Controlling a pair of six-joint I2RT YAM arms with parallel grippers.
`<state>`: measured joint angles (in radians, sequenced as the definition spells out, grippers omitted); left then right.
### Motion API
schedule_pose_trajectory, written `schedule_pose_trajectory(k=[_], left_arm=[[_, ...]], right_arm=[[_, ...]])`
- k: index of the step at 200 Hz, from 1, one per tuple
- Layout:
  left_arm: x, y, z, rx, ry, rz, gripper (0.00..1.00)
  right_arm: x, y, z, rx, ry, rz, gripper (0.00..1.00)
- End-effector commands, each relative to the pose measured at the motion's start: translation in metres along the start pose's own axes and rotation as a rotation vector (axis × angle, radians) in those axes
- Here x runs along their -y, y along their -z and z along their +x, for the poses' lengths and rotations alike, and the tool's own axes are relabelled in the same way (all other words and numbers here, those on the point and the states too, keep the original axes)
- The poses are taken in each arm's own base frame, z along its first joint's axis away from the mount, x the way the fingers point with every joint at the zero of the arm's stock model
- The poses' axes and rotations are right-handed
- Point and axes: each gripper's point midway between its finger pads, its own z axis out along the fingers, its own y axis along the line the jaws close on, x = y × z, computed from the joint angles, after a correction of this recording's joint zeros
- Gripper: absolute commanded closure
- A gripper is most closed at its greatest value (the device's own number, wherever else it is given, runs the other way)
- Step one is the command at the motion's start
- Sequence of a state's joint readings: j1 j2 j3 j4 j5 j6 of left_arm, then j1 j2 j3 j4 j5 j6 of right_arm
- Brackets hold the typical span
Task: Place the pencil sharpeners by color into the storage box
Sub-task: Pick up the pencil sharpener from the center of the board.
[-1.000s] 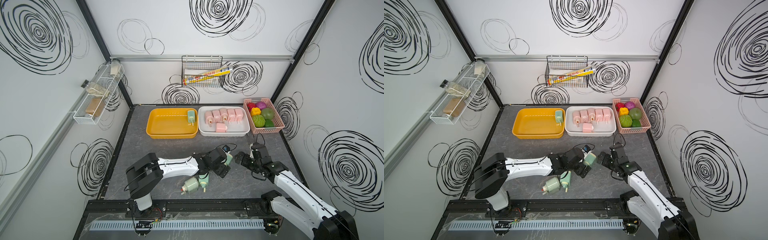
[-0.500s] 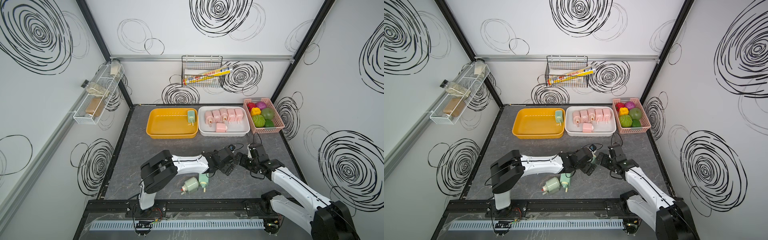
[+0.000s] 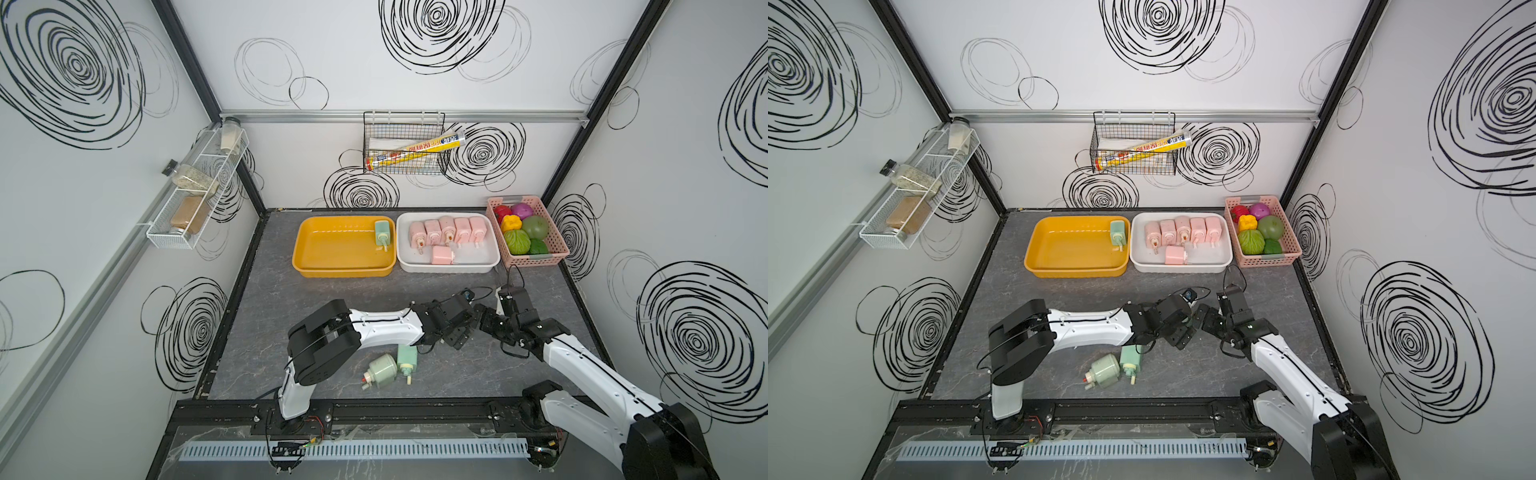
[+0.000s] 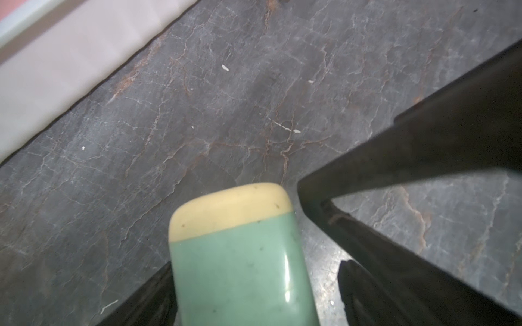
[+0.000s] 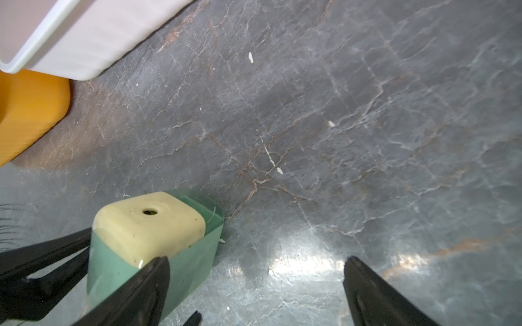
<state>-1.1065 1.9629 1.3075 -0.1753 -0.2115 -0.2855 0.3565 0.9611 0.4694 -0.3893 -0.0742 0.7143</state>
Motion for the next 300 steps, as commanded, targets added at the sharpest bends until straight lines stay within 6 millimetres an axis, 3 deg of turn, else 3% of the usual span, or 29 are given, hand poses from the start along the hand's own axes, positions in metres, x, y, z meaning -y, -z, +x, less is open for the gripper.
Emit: schedule_pose_trajectory(k=[1,78,185,216,232,300], left_arm=[[-0.002,-0.005,-0.011,0.015,0.016,-0.034,0.11],[0.001,-0.009,-0.015,0.003,0.025,-0.028,0.22],[0.001,-0.001,-0.019,0.014,0.049,-0.014,0.48],[-0.002,0.004,-0.023,0.02,0.071,-0.012,0.74],[-0.006,0.006,-0.022,0.017,0.077,-0.033,1.0],[-0.025,0.022,-0.014,0.016,0.124,-0.033,1.0]], right_arm=[[0.006,0.003,-0.001,0.015,0.004,0.028,0.0],[0.011,0.009,-0.005,0.058,-0.005,0.047,0.0],[0.01,0.01,-0.002,0.057,0.004,0.029,0.0],[0.009,0.01,-0.003,0.062,0.001,0.017,0.0],[0.008,0.009,-0.005,0.073,-0.005,0.012,0.0],[0.006,0.005,-0.009,0.105,-0.047,-0.009,0.0]])
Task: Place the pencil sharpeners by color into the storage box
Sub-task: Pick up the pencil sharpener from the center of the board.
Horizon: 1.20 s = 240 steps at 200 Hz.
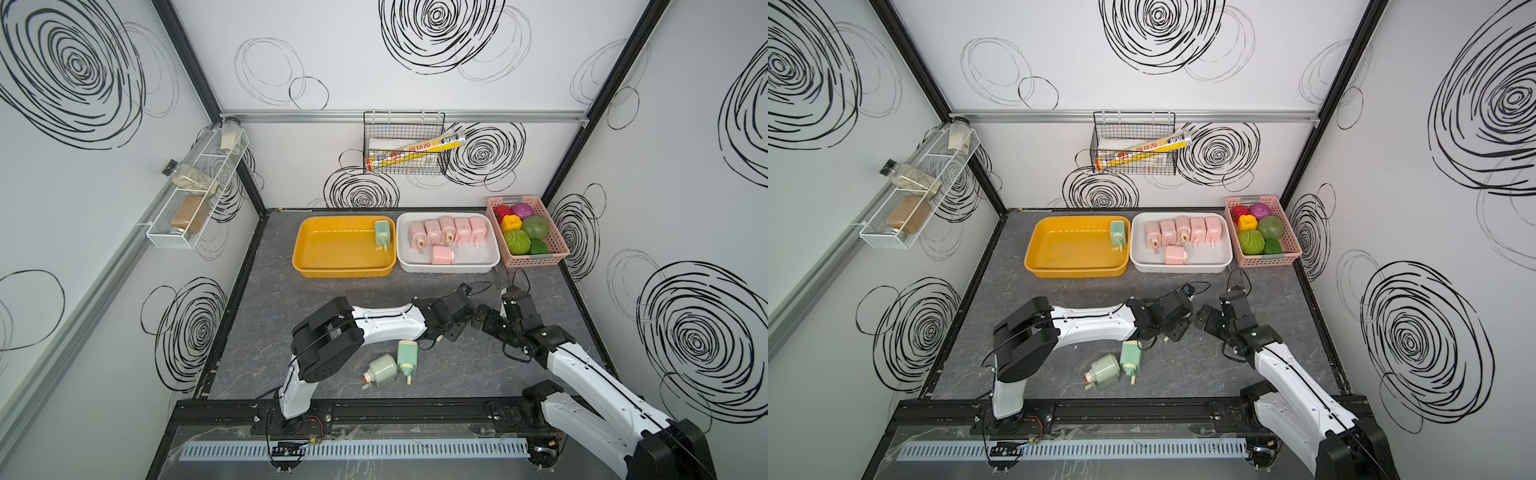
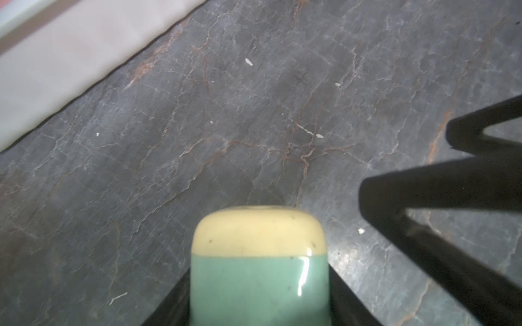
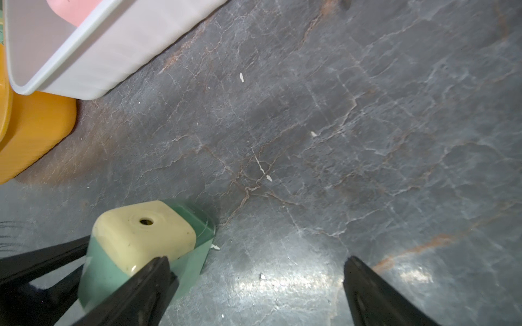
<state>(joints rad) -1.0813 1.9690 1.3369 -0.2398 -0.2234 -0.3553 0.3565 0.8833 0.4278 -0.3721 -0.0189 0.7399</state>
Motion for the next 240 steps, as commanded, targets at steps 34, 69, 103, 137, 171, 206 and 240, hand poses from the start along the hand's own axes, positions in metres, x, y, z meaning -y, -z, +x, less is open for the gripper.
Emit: schedule_pose_trajectory(k=[34,69,103,137,171,206,240], left_arm=[[-0.024,0.035,-0.012,0.05,0.069,0.014,1.0],[-0.046,0.048,-0.013,0.061,0.089,-0.018,1.0],[-0.069,0.064,-0.02,0.095,0.13,-0.038,1.0],[-0.096,0.076,-0.025,0.111,0.19,-0.06,1.0],[-0.13,0.089,-0.026,0.121,0.229,-0.103,1.0],[-0.169,0.105,-0.033,0.151,0.279,-0.171,1.0],[-0.211,0.121,-0.046,0.199,0.346,-0.254,1.0]], right_arm=[[-0.001,0.0,-0.01,0.058,-0.05,-0.009,0.0],[-0.009,0.002,-0.021,0.116,-0.089,-0.053,0.0],[-0.028,0.005,-0.04,0.169,-0.093,-0.118,0.0],[-0.061,0.013,-0.066,0.212,-0.087,-0.215,0.0],[-0.098,0.02,-0.076,0.201,0.037,-0.344,0.0],[-0.124,0.029,-0.083,0.193,0.124,-0.424,0.0],[-0.143,0.04,-0.089,0.199,0.201,-0.483,0.0]])
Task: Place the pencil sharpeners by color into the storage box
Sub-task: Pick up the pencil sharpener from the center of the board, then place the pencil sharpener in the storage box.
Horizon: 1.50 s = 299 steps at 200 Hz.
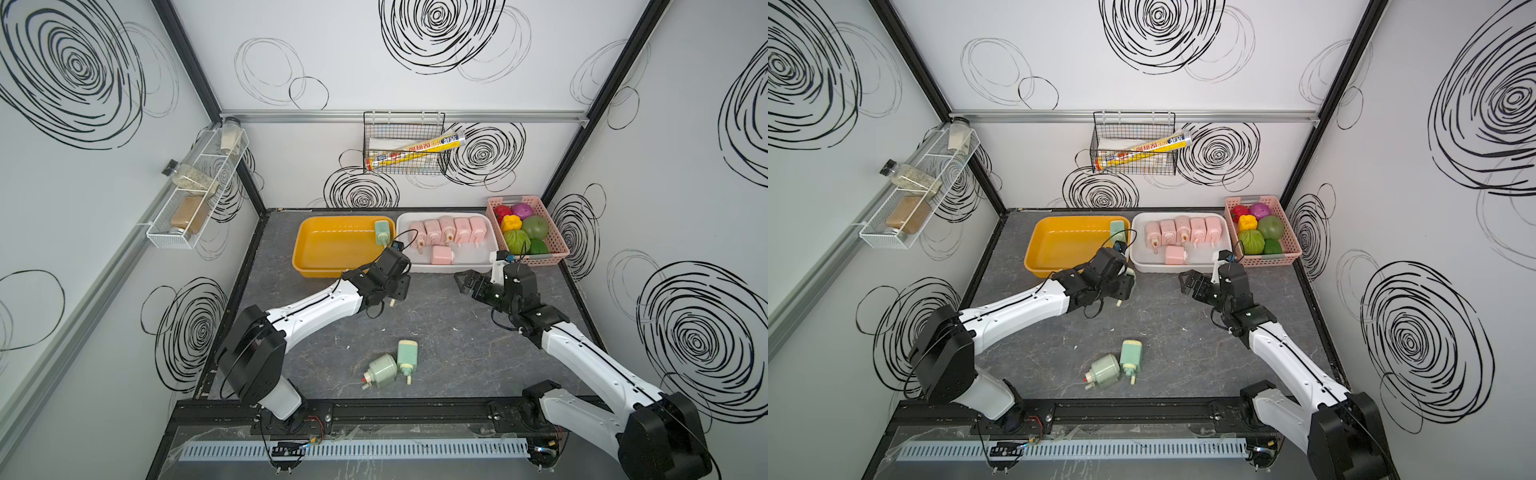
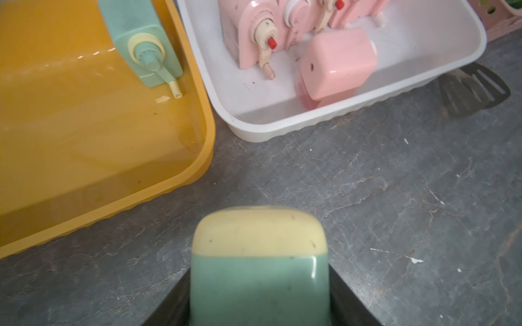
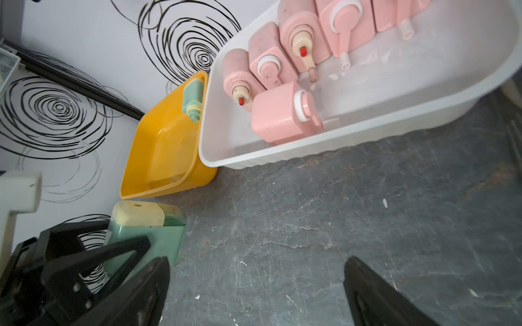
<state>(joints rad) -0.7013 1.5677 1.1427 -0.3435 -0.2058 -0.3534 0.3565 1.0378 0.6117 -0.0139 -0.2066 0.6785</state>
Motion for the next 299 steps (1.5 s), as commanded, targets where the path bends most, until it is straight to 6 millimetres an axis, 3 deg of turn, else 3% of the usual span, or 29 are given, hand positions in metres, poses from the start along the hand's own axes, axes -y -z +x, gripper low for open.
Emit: schedule_pose_trajectory(k=[1,58,98,134,173,228,299], left_arm=[[-0.025,0.016,-0.034,0.098,0.043,-0.055,1.0],[-0.097,0.033,-0.081,0.213,0.173,-0.18,1.0],[-0.147,0.041,-0.088,0.235,0.244,-0.263,1.0],[-0.175,0.042,-0.093,0.25,0.288,-0.291,1.0],[-0.204,0.036,-0.095,0.244,0.317,-0.326,1.0],[-0.223,0.009,-0.113,0.223,0.329,-0.322,1.0],[-0.216,-0.04,-0.147,0.185,0.326,-0.233,1.0]], right_arm=[[-0.029,0.004,-0.014,0.013,0.092,-0.1,0.0],[-0.053,0.011,-0.015,0.008,0.162,-0.191,0.0],[-0.054,0.015,-0.009,-0.004,0.173,-0.204,0.0],[-0.038,0.013,-0.006,-0.013,0.176,-0.123,0.0],[-0.048,0.015,-0.002,-0.027,0.167,-0.189,0.0],[-0.052,0.021,-0.004,-0.01,0.176,-0.2,0.0],[-0.053,0.031,-0.01,0.018,0.187,-0.186,0.0]])
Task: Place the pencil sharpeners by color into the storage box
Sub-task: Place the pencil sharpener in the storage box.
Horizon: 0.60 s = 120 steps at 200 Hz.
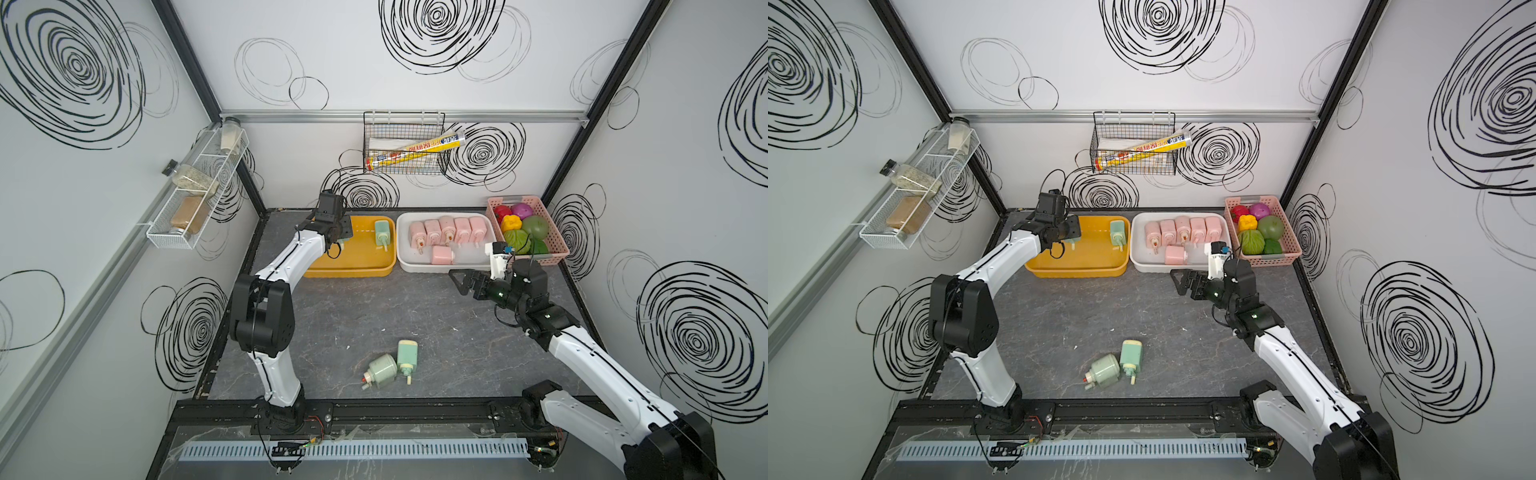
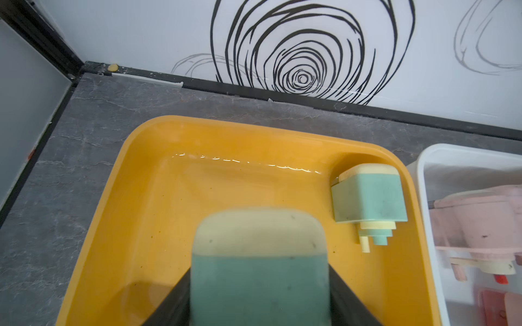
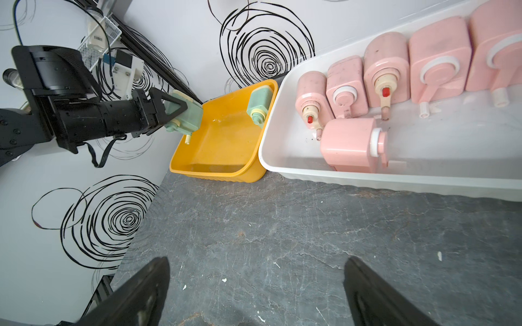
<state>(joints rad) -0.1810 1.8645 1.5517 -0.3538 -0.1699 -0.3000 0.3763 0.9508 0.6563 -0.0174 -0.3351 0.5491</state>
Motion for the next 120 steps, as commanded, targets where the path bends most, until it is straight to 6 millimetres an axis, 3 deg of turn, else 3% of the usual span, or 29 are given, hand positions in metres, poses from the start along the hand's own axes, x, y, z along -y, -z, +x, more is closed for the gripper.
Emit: schedule_pose_trajectory(k=[1,49,120], left_arm=[[0.017,-0.004,-0.024,0.04,0.004,0.076,1.0],[0.039,-0.037,-0.014,-0.024,0.078,0.218,1.0],[0.041,-0.075,0.0,-0.044,0.104,0.201,1.0]], right_arm=[[-0.003,0.004,-0.001,0.002,0.016,0.003,0.0],[-0.006,0.008,-0.005,-0.003,0.031,0.006,0.0],[-0.001,0.013,0.001,-0.016,0.038,0.035,0.0]])
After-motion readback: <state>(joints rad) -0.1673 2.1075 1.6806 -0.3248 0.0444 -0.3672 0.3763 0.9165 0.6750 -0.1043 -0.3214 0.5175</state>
